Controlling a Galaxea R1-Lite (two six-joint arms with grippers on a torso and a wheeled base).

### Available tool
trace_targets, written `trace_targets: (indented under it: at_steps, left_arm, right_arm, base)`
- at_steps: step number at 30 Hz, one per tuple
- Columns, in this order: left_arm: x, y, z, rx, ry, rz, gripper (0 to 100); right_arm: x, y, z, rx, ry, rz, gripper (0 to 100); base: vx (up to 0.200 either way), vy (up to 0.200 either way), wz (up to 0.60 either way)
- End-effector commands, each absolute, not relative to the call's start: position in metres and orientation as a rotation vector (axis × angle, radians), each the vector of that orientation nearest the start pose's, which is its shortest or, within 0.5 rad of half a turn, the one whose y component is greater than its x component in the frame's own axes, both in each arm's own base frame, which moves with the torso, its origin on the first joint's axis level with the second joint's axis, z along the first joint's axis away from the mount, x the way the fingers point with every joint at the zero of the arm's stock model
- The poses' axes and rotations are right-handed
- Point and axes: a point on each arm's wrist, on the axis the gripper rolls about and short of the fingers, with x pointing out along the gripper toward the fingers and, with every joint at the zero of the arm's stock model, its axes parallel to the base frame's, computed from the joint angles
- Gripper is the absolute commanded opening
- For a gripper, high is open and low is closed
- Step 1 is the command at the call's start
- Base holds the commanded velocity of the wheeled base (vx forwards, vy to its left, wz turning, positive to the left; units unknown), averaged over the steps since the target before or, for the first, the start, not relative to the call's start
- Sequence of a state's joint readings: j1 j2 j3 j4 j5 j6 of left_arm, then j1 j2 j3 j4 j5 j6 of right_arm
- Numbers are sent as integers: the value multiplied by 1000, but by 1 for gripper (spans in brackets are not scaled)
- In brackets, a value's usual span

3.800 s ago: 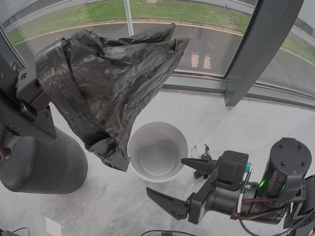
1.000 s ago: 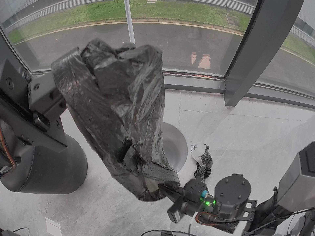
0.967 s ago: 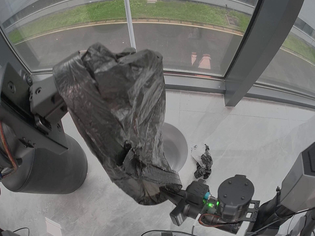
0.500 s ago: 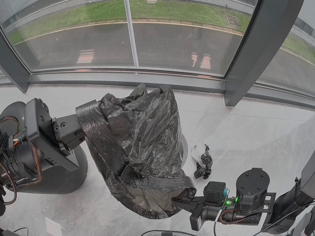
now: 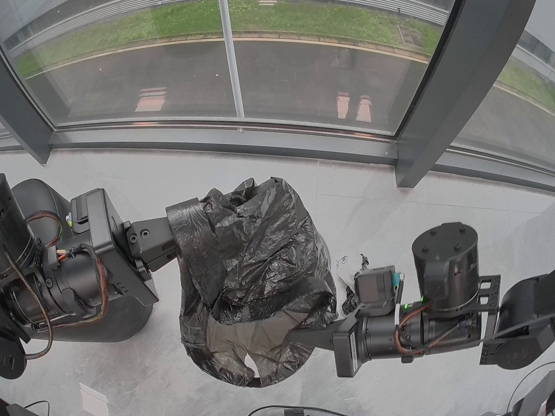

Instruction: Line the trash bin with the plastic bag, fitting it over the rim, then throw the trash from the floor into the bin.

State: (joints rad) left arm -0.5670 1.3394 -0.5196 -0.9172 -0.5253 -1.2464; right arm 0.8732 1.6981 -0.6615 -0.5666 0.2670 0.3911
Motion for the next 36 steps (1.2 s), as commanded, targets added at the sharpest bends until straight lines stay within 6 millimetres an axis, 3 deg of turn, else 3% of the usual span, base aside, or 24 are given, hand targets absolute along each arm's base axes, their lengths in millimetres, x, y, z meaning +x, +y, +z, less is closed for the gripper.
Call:
trace_targets:
  at_steps: [1, 22, 36]
  left_arm:
    - [182, -125, 209, -1120, 644, -944, 0]
    - [193, -126, 196, -1165, 713, -881, 0]
    - [202, -123, 192, -1203, 726, -836, 0]
  right_arm:
    - [184, 221, 174, 288, 633, 1039, 0]
    - [204, 232, 145, 335, 755, 992, 0]
    - [213, 231, 141, 373, 742, 968, 0]
  base:
    - [0, 0, 0]
    - [0, 0, 0]
    - [0, 0, 0]
